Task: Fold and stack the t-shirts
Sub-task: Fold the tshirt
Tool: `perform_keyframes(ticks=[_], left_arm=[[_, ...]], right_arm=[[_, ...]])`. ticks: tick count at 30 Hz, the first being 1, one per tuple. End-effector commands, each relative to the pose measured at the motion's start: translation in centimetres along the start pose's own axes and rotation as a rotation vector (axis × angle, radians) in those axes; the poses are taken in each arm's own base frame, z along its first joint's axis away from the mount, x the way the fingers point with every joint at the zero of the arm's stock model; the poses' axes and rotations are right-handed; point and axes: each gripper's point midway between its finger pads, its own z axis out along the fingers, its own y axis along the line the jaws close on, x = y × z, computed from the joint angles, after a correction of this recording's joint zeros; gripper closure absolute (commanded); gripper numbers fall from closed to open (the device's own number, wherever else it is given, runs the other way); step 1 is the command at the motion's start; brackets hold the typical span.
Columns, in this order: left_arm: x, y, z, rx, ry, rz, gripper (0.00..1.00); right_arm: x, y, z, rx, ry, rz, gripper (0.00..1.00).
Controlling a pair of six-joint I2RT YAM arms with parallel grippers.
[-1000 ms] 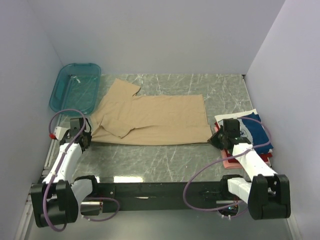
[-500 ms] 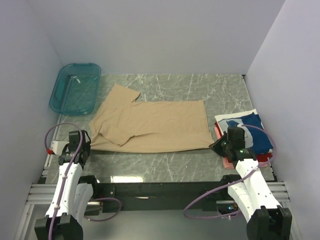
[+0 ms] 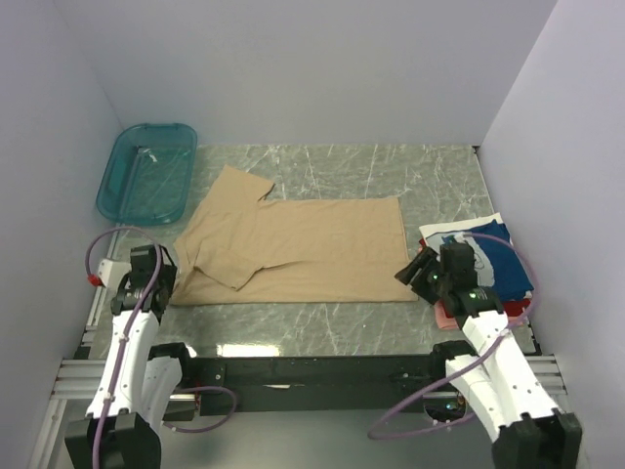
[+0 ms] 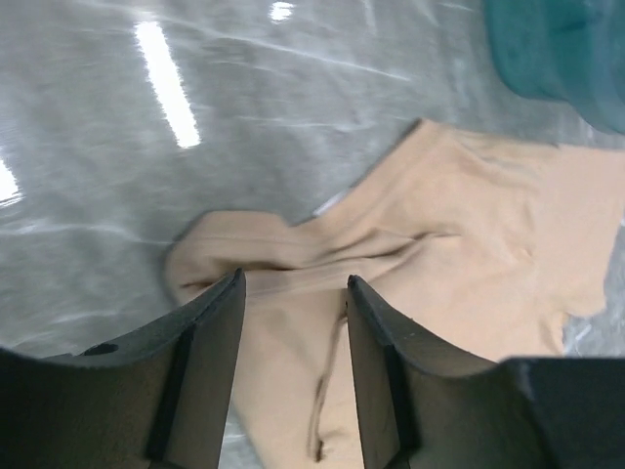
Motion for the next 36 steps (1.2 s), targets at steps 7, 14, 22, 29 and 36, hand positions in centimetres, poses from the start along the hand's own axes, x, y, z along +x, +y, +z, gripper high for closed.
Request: perform_keyframes(ticks=[7,14,22,29,36], left_arm=[[2.5,-5.1,1.4,0.135,0.131,0.144,0.52],[4.4,-8.3,1.7,0.171,0.169,0.233,0.53],[5.8,-9.5,2.8,0.111,0.183,0.281,0.59],[6.1,-8.3,3.5,0.042,0.169,0.282,0.6],[6.9,-7.3,4.1,0.011,0.179,0.295,0.59]], right_arm=[[2.0,16.6,-0.2,-0.279,-0.049,-0.376,0.45],[8.3,25.8,1.9,-0.355,-0.019,-0.727,0.49],[14.9,31.4,5.3,-0.434,0.062,-0.917,0.54],[19.3,33.4,6.5,-0.477,0.098,-1.028,0.54],[22.8,33.9,8.3,-0.469,0.126,-1.123,0.55]])
